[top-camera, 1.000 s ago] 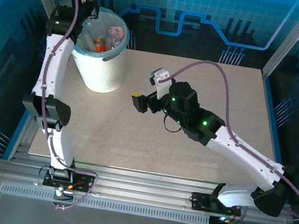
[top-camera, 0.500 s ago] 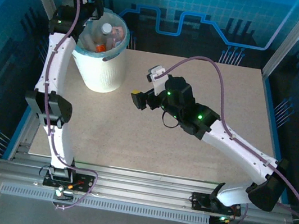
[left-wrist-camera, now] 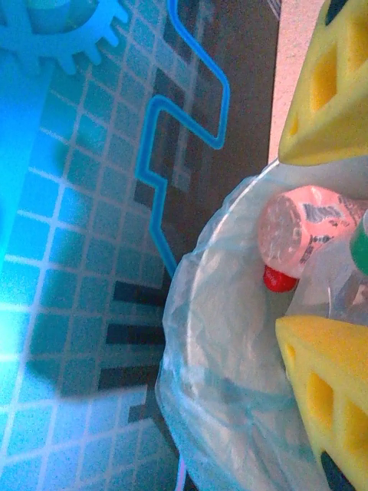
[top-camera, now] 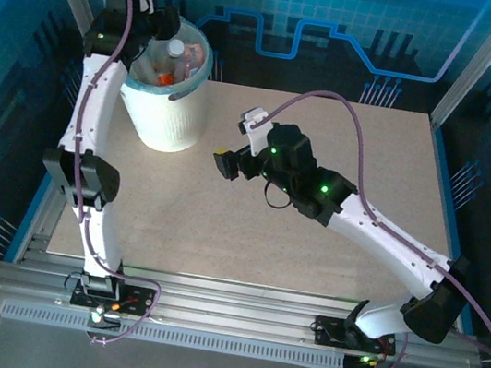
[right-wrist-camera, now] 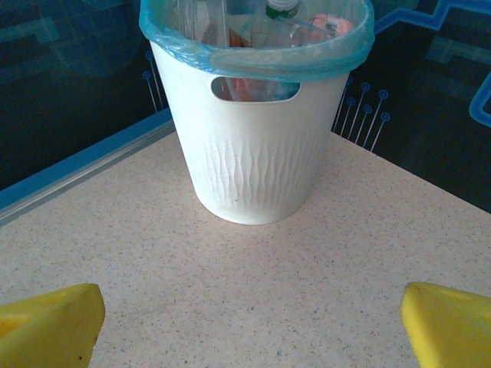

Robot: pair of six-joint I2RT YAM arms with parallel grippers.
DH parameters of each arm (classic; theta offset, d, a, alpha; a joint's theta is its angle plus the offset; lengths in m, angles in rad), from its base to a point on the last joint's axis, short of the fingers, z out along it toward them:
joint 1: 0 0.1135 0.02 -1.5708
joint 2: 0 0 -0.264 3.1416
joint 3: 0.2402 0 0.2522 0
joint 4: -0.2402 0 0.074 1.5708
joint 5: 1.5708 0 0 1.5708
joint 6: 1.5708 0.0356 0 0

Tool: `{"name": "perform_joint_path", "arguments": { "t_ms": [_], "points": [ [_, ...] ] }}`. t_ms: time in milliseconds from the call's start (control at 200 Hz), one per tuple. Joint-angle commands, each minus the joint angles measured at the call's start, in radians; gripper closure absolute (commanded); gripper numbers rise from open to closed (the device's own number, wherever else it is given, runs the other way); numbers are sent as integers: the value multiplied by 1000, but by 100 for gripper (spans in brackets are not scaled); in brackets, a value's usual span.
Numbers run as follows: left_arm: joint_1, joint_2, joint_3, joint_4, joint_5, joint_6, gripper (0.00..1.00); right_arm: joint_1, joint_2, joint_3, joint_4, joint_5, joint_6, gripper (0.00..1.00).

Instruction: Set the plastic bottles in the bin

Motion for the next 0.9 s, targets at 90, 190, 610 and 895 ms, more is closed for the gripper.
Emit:
{"name": "perform_joint_path", "arguments": {
  "t_ms": [90, 190, 610, 895],
  "points": [
    [-11, 22, -49, -43, -45, 58, 45, -10, 29, 48, -21, -12, 14, 0],
    [10, 52, -39, -72, -64, 51, 45, -10, 35, 58, -35, -13, 11, 0],
    [50, 123, 42, -141, -41, -9, 44, -13, 60, 108, -85, -27, 10, 0],
    [50, 33, 132, -170, -38, -14, 37, -14, 74, 159, -112, -7, -2, 0]
  ]
}}
